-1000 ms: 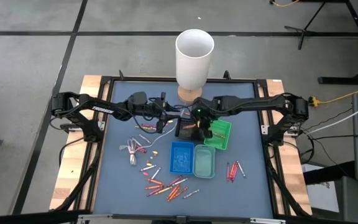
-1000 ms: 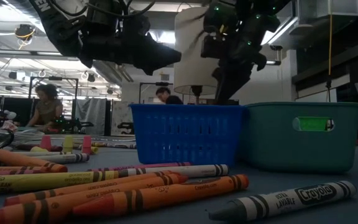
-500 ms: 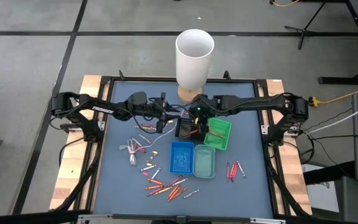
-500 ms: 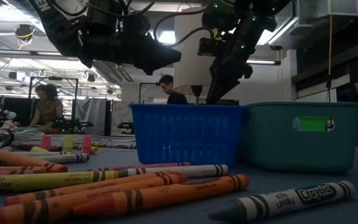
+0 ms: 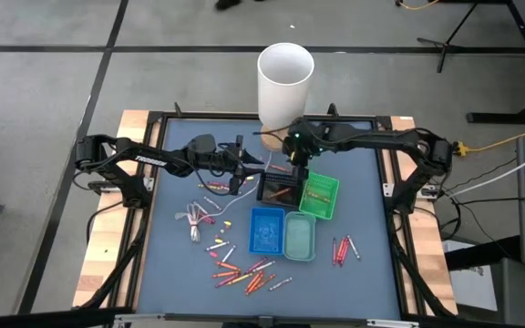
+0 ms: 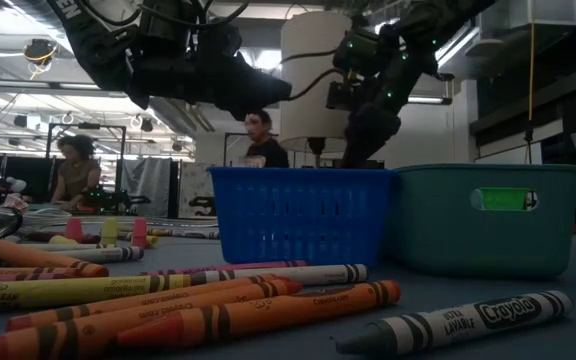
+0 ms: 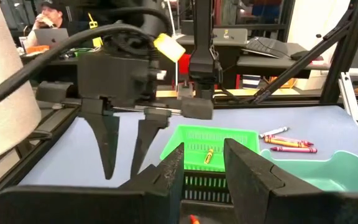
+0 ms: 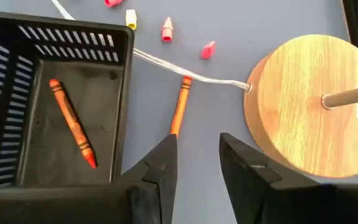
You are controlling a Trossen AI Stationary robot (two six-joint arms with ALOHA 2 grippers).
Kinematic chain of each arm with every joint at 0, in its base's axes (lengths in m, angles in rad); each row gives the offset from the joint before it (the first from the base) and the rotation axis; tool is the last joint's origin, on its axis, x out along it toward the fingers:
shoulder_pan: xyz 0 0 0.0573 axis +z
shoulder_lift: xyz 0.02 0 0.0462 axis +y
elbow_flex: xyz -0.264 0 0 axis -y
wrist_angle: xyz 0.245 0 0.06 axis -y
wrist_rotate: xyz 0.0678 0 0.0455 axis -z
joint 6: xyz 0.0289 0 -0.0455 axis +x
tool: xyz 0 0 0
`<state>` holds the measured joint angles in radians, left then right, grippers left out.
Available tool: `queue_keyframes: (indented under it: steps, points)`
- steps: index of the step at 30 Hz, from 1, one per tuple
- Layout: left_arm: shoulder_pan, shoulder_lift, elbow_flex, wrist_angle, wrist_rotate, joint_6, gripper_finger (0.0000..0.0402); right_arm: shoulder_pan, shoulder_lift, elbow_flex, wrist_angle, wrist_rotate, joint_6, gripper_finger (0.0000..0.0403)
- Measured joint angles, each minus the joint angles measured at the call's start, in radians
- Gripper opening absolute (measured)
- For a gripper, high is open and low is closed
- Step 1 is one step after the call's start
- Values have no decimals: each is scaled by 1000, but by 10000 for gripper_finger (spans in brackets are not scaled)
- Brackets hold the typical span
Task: Sort crayons
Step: Put the orange crayon into the black bin
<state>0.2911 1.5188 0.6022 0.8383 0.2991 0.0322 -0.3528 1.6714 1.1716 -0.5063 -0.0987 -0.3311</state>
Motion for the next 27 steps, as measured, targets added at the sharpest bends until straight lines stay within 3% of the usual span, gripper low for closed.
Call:
queue_keyframes:
  steps: [17, 27]
  points:
    - [0, 0, 0, 0, 0, 1, 98, -8, 0, -206, 306, -8, -19, 119]
    - [0, 0, 1, 0, 0, 1, 98, -8, 0, -258, 339, 1, -19, 119]
